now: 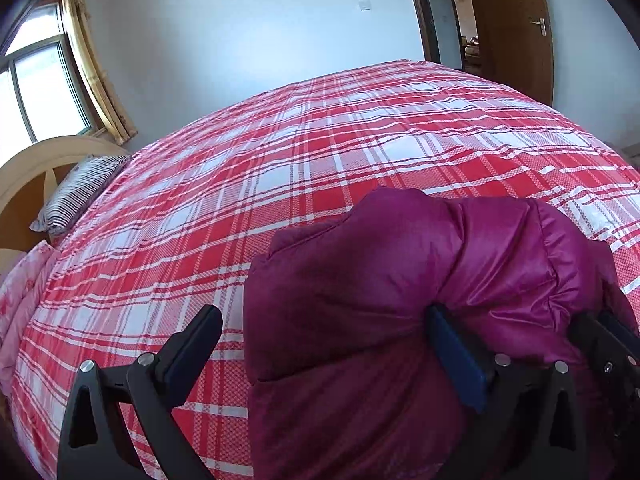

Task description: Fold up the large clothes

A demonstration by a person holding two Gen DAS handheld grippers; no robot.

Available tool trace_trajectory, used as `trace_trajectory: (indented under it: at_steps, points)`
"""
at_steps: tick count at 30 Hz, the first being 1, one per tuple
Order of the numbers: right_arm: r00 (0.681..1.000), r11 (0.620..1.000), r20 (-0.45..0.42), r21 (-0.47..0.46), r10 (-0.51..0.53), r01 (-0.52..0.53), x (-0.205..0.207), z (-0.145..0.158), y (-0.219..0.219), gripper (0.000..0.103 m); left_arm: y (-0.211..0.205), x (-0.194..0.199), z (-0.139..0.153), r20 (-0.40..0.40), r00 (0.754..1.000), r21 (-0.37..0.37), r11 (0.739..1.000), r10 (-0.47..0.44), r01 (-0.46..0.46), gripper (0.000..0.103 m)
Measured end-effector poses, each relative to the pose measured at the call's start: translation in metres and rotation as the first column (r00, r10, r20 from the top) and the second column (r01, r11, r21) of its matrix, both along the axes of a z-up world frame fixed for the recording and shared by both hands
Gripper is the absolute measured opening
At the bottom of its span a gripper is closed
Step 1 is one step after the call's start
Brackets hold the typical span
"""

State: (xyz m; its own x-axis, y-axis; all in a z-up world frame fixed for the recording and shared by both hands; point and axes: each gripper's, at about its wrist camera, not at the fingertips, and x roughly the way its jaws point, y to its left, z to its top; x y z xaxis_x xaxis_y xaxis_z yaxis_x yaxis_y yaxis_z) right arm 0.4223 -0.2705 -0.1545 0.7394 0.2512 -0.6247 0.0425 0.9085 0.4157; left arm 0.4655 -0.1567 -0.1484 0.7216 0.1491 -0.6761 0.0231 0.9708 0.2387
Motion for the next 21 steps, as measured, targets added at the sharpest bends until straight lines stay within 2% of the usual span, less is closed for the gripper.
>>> trace_trajectory:
  at_steps: [21]
  points:
    - [1.000, 0.999, -0.024, -0.047, -0.004, 0.003, 0.0050, -0.0031, 0.0048, 0.043, 0.0082, 0.0031, -0.0079, -0.036, 0.999, -0.067, 0.998, -0.014, 0.012, 0.102]
